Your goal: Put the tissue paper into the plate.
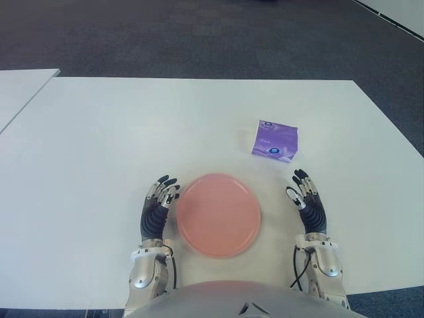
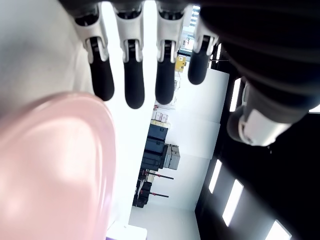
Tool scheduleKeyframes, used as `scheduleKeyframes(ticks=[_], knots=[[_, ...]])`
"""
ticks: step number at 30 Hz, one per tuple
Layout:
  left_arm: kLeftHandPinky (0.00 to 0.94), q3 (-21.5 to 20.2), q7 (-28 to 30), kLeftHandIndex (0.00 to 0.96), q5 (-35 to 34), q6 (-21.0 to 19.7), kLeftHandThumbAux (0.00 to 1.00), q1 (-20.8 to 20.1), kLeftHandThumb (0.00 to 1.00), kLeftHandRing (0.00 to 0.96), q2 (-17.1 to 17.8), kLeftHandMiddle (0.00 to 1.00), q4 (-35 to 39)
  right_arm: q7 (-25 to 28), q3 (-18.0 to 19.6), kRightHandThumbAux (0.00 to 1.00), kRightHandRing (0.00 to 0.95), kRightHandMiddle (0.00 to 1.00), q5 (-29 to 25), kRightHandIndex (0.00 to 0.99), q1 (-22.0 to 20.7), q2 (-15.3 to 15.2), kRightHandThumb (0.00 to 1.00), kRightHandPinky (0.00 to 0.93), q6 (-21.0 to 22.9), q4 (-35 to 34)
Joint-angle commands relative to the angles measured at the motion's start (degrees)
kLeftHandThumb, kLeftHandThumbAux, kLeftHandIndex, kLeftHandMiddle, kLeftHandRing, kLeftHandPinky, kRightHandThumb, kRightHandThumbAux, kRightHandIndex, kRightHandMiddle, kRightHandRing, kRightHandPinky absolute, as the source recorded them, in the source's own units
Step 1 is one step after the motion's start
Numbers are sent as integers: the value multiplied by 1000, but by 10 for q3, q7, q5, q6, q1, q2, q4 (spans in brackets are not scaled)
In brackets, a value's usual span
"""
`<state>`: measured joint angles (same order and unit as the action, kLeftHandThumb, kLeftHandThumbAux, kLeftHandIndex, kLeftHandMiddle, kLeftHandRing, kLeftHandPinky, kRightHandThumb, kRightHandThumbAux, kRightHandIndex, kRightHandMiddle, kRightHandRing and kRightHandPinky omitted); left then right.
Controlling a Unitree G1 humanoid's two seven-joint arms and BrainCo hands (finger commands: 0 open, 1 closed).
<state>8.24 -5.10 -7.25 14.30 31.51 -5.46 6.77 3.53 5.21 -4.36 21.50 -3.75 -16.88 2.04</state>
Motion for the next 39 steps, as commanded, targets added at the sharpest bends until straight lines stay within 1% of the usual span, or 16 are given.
scheduleKeyframes(ticks=[1,6,8,17,21,23,25,27,28,29,30,31,32,34,36,39], knots=[[333,5,0,228,2,-15,559,7,196,316,-15,289,-4,0,-5,515,39,90,1,17,33,7,249,0,57,36],[340,6,1,230,0,-13,568,8,205,321,-16,292,-5,13,-4,501,42,92,-6,18,28,7,241,0,24,55],[342,7,1,230,0,-14,570,7,209,324,-16,293,-5,17,-4,497,43,94,-7,19,27,5,235,0,18,58],[340,10,1,226,-2,-14,573,7,214,326,-16,295,-4,19,-5,497,37,94,4,28,25,-1,203,0,7,63],[342,12,0,226,-2,-16,573,7,213,328,-16,297,-4,11,-5,508,33,93,14,30,24,-3,199,0,4,64],[345,13,-1,227,-1,-17,575,8,215,330,-16,299,-3,-1,0,516,25,84,28,26,17,-5,200,0,-24,71],[346,14,-1,228,-1,-17,576,8,217,332,-16,300,-3,-13,6,526,19,75,43,22,17,-11,202,0,-40,63],[348,15,-2,230,0,-17,578,8,218,334,-17,302,-2,-48,11,538,15,67,87,20,10,-18,205,0,-100,83],[350,15,-2,232,-1,-17,580,8,221,335,-17,303,-2,-78,14,548,12,61,130,18,9,-21,207,0,-132,66],[352,15,-2,235,-1,-17,582,8,224,337,-17,306,-2,-99,17,561,8,53,161,17,9,-23,204,0,-153,52],[353,16,-2,236,-2,-17,583,8,225,338,-18,306,-3,-132,23,566,6,49,206,17,6,-29,202,0,-170,39],[354,16,-1,238,-3,-16,586,7,229,340,-18,308,-4,-178,28,577,4,42,266,18,-2,-37,197,0,-178,30],[355,16,-1,240,-3,-15,588,6,234,341,-18,310,-4,-210,31,588,3,37,304,19,-9,-42,191,0,-181,28],[355,17,-1,241,-4,-13,590,5,238,343,-19,311,-6,-254,31,597,3,33,349,21,-16,-49,185,0,-186,35],[355,17,1,242,-6,-12,593,4,241,343,-20,311,-8,-310,26,603,9,33,413,22,-21,-62,182,18,-174,33],[354,17,3,242,-9,-9,597,1,244,344,-20,310,-13,-373,16,605,23,37,485,22,-28,-82,188,47,-148,31]])
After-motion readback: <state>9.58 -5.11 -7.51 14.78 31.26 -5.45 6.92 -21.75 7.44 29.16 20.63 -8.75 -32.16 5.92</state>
